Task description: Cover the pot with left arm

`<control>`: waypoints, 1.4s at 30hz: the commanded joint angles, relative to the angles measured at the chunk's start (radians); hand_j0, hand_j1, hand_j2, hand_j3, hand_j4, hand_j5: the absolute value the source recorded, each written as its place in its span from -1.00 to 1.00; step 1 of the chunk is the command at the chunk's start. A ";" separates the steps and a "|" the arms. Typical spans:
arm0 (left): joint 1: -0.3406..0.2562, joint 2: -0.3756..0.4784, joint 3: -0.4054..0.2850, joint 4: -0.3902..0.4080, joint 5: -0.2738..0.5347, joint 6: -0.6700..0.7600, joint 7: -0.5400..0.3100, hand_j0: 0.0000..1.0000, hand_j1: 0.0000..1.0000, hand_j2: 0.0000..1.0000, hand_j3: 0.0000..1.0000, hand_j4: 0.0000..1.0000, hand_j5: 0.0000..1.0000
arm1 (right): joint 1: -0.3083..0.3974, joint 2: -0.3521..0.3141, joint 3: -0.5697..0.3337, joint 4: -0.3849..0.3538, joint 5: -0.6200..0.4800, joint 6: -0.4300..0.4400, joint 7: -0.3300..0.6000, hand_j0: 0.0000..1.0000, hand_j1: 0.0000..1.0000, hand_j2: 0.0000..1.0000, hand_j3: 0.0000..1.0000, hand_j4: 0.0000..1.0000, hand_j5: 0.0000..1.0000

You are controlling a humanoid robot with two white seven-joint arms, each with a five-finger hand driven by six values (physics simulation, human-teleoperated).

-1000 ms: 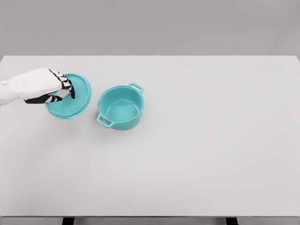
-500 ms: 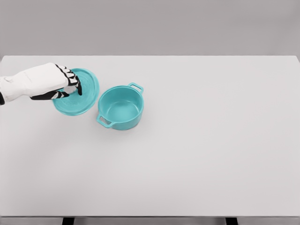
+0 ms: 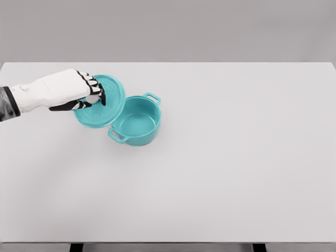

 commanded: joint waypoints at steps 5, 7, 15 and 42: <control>-0.009 -0.033 -0.020 0.000 0.003 0.003 0.001 0.03 0.03 0.03 0.03 0.03 0.03 | 0.000 0.000 0.000 0.000 0.000 0.000 0.000 1.00 1.00 1.00 1.00 1.00 1.00; -0.011 -0.042 -0.026 0.000 0.003 0.003 0.001 0.03 0.03 0.03 0.03 0.03 0.03 | 0.002 0.000 0.000 0.000 0.000 0.000 0.000 1.00 1.00 1.00 1.00 1.00 1.00; -0.025 -0.079 -0.049 0.003 -0.003 0.003 0.001 0.04 0.04 0.04 0.04 0.04 0.04 | 0.002 0.000 0.000 0.000 0.000 0.000 0.000 1.00 1.00 1.00 1.00 1.00 1.00; -0.074 -0.170 -0.128 0.052 -0.069 0.003 0.001 0.08 0.08 0.08 0.08 0.08 0.08 | 0.000 0.000 0.000 0.000 0.000 0.000 0.000 1.00 1.00 1.00 1.00 1.00 1.00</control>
